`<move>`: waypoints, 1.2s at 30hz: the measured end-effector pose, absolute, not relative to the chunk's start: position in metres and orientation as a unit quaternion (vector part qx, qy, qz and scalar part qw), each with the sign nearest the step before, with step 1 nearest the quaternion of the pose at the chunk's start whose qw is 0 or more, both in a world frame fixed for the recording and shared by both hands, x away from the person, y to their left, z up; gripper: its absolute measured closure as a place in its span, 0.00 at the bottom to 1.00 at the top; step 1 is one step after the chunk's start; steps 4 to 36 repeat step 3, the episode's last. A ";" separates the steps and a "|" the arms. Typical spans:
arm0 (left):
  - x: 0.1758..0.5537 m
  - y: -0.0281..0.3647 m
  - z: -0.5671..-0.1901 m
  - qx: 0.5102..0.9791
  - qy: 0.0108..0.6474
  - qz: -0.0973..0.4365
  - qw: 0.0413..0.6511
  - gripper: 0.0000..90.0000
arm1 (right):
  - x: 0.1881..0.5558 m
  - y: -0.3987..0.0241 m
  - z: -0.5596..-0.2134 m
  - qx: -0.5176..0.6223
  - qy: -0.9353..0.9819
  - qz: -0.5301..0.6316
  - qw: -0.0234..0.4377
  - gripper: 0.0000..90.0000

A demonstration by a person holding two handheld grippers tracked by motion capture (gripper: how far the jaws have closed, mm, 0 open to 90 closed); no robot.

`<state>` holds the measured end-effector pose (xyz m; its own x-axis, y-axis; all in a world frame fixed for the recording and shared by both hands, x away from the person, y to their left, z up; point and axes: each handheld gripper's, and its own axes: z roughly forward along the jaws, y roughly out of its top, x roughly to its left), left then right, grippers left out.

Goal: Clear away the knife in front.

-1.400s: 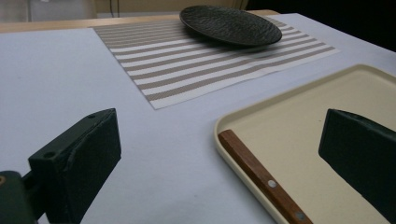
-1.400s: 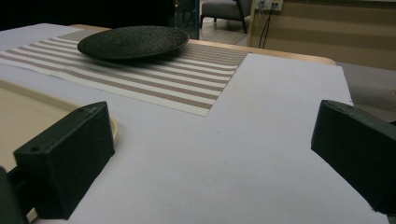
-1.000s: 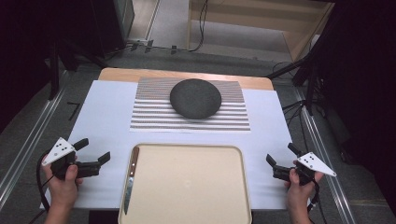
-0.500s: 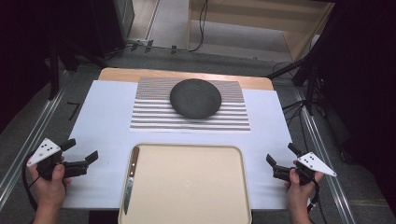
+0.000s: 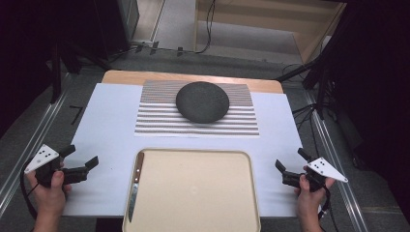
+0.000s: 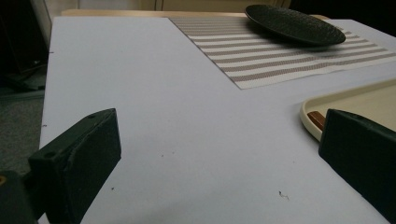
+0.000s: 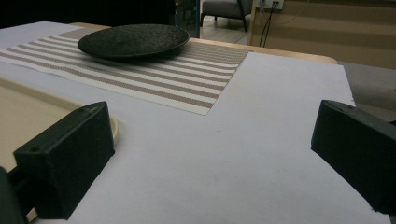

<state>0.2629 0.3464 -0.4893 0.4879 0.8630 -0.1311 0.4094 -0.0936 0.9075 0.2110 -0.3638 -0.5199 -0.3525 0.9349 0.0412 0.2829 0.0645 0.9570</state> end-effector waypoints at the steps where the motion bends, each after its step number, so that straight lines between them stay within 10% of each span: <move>1: 0.263 0.347 -0.490 0.703 0.453 0.225 0.500 0.00 | 0.211 -0.363 -0.520 0.468 0.654 0.499 0.323 0.00; 36: 0.263 0.347 -0.491 0.701 0.456 0.223 0.501 0.00 | 0.219 -0.360 -0.522 0.487 0.671 0.471 0.302 0.00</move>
